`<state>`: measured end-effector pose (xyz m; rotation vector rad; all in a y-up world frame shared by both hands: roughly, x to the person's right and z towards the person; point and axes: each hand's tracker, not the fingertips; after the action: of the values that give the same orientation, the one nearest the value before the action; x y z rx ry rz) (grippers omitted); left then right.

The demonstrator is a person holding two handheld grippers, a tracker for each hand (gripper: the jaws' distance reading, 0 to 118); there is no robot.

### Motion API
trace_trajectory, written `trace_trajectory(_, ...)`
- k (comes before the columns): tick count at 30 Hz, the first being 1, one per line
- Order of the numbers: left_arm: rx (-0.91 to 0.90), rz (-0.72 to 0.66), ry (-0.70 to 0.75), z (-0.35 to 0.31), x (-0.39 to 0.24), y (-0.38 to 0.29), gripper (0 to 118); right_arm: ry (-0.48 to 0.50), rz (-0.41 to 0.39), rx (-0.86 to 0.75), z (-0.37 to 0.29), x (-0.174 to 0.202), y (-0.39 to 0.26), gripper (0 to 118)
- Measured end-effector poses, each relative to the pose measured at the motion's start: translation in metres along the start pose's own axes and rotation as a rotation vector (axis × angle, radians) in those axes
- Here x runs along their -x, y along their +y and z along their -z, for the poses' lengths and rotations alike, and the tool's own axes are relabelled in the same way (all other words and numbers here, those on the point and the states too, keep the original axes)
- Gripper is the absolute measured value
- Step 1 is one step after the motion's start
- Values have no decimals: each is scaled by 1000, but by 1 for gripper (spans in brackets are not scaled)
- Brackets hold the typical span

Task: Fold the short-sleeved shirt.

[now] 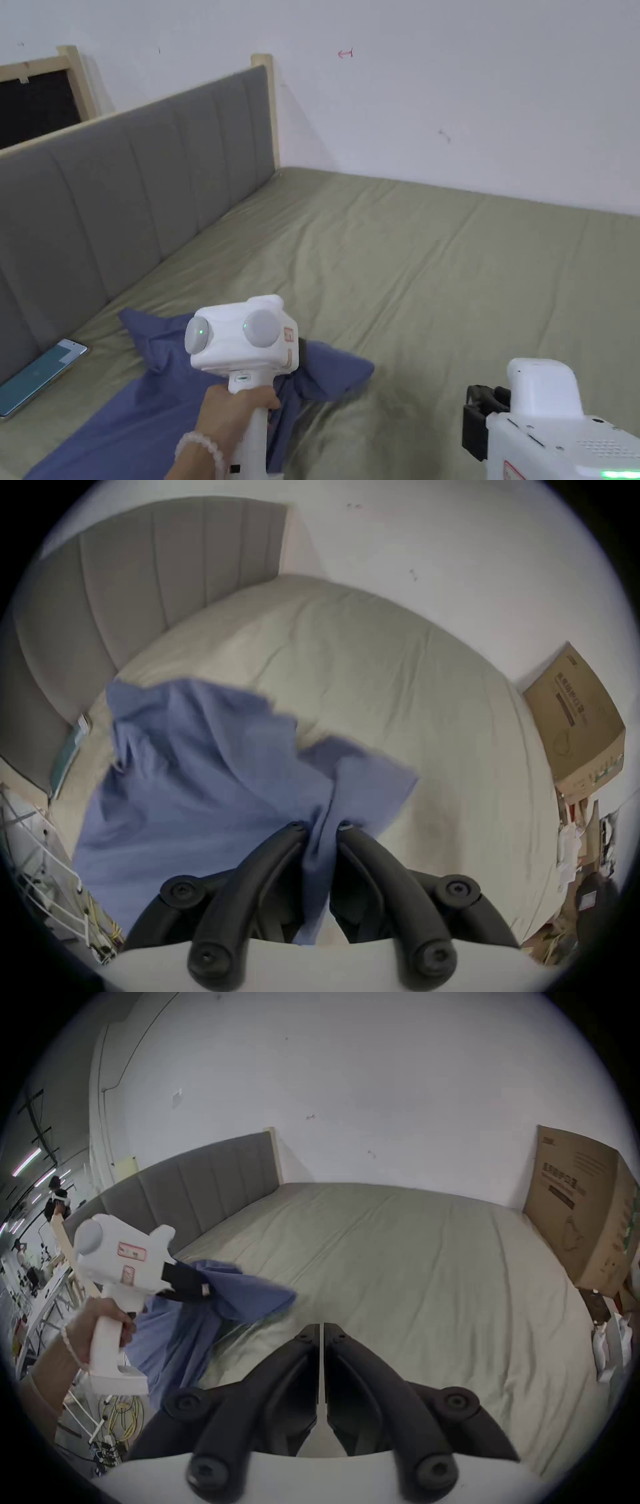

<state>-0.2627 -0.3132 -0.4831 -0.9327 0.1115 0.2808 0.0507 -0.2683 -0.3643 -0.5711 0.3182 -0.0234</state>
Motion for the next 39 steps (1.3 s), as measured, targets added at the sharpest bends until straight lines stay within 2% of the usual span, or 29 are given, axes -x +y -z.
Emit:
trace_trajectory(1, -16, -1, -23, -10, -9, 8, 7, -19, 12, -18, -10, -8, 2, 3)
trace_trajectory(3, -53, -65, -160, -26, -39, 17, 7, -45, 40, -53, -29, -24, 6, 3)
trace_trajectory(7, -112, 123, -262, -54, -150, 27, 7, -148, 94, -122, -72, -67, 12, 3)
trace_trajectory(9, -101, 172, -364, -62, -210, 18, 7, -201, 115, -153, -97, -90, 11, 3)
trace_trajectory(13, 15, 218, -652, -67, -327, -29, 7, -358, 152, -200, -147, -142, 4, 3)
trace_trajectory(16, 111, 306, -763, -62, -402, -76, 7, -479, 204, -213, -177, -181, -8, 3)
trace_trajectory(18, 183, 315, -854, -46, -430, -115, 7, -517, 247, -202, -191, -206, -20, 3)
trace_trajectory(19, 245, 343, -858, -31, -442, -136, 7, -540, 263, -175, -197, -218, -28, 3)
trace_trajectory(22, 383, 442, -702, 12, -458, -200, 7, -619, 303, -111, -202, -242, -54, 3)
trace_trajectory(26, 511, 580, -614, 46, -450, -259, 10, -580, 422, -77, -199, -259, -83, 3)
trace_trajectory(27, 540, 602, -616, 49, -446, -261, 18, -572, 429, -68, -196, -260, -87, 3)
trace_trajectory(28, 554, 581, -633, 52, -440, -258, 31, -565, 429, -59, -191, -261, -91, 3)
trace_trajectory(32, 581, 421, -751, 36, -423, -220, 109, -554, 412, -20, -171, -251, -93, 3)
trace_trajectory(33, 551, 406, -753, 30, -421, -206, 115, -535, 410, -18, -168, -248, -91, 3)
trace_trajectory(36, 367, 432, -704, 3, -401, -167, 115, -500, 370, -31, -161, -232, -82, 3)
trace_trajectory(37, 320, 425, -681, -5, -392, -156, 109, -496, 355, -30, -158, -227, -78, 3)
trace_trajectory(38, 284, 423, -664, -11, -377, -147, 86, -490, 344, -29, -156, -222, -75, 3)
trace_trajectory(39, 254, 415, -645, -15, -362, -140, 50, -481, 338, -27, -153, -218, -73, 3)
